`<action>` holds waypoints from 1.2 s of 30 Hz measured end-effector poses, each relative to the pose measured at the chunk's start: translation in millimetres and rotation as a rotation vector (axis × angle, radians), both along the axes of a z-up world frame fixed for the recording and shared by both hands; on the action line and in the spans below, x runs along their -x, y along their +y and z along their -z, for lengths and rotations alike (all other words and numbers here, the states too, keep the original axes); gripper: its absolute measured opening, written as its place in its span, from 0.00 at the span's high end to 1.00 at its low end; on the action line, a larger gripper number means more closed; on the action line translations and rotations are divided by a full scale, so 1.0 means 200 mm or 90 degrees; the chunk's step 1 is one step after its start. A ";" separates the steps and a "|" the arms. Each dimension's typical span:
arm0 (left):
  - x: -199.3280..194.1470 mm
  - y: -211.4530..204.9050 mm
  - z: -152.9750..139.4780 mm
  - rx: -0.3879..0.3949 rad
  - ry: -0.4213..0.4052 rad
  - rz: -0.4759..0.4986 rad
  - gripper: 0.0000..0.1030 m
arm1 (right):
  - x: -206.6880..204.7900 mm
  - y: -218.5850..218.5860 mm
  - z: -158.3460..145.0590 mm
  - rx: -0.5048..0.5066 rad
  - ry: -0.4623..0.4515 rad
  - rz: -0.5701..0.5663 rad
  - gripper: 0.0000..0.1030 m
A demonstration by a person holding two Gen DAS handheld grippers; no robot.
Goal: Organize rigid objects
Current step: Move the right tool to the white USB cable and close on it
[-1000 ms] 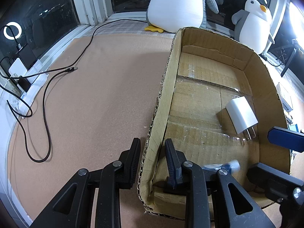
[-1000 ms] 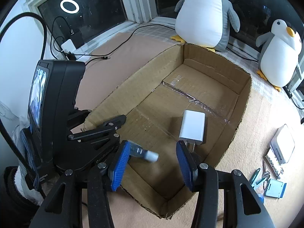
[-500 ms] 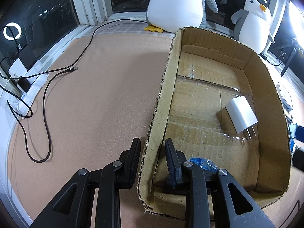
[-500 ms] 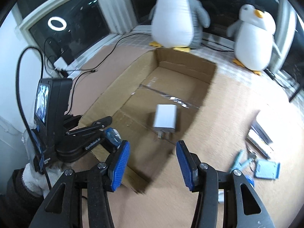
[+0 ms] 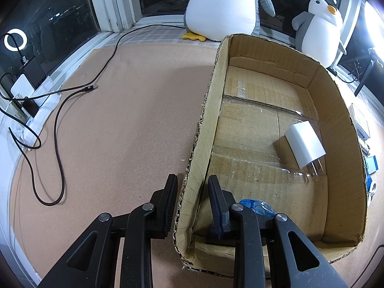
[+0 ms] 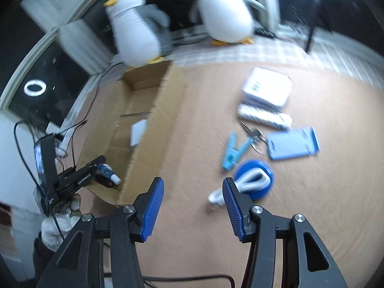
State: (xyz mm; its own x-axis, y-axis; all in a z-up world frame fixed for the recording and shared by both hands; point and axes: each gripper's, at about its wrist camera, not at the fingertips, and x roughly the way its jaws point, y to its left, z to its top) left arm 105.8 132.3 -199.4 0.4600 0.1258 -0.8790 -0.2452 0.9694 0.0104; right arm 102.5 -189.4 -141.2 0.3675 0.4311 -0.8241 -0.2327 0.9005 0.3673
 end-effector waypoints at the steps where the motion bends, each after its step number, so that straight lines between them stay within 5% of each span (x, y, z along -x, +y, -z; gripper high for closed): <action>1: 0.00 0.00 0.00 0.000 0.000 0.000 0.72 | 0.00 -0.02 0.02 -0.006 0.014 0.010 0.54; 10: 0.00 0.00 0.00 0.001 0.000 0.001 0.72 | -0.05 -0.09 0.21 -0.056 0.112 0.074 0.54; 23: 0.00 0.00 0.00 0.002 -0.001 0.001 0.73 | -0.14 -0.11 0.28 -0.049 0.133 0.117 0.55; 29: 0.00 0.00 0.00 0.003 -0.001 0.000 0.73 | -0.17 -0.07 0.29 0.022 0.118 0.110 0.79; 36: 0.00 -0.01 0.00 0.003 -0.002 0.001 0.73 | -0.20 -0.05 0.31 0.038 0.118 0.084 0.79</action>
